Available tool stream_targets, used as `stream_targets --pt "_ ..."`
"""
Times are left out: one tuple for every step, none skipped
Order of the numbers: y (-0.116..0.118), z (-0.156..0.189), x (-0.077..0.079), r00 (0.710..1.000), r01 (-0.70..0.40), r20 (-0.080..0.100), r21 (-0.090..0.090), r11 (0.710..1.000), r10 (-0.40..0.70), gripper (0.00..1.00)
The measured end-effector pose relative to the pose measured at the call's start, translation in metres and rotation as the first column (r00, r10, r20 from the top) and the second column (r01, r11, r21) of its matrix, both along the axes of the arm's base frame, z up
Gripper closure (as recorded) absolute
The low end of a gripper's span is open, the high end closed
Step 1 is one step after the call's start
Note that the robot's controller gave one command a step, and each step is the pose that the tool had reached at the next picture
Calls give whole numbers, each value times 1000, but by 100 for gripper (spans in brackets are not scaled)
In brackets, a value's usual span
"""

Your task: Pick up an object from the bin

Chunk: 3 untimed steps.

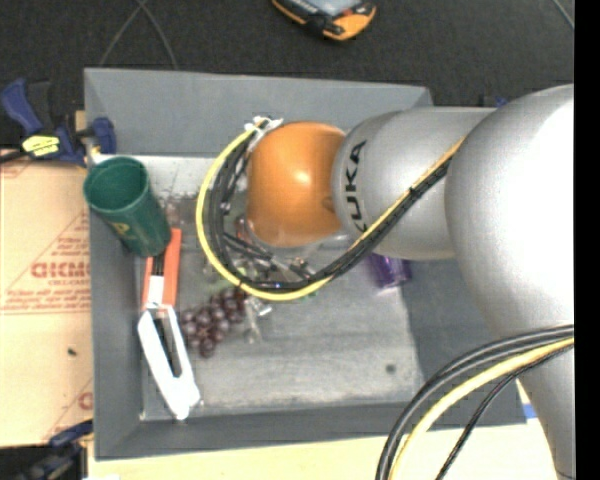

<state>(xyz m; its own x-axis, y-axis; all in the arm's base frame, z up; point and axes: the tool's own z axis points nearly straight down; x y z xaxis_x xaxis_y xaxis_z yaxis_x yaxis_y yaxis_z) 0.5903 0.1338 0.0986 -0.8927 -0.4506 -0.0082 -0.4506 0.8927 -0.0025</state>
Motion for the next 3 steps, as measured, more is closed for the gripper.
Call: stream_targets --pt "-6 -28 17 985 171 8 7 985 -171 0" --pt "-19 -28 15 996 -86 6 1 996 86 100" --pt "-19 -28 15 996 -85 6 2 996 85 100"
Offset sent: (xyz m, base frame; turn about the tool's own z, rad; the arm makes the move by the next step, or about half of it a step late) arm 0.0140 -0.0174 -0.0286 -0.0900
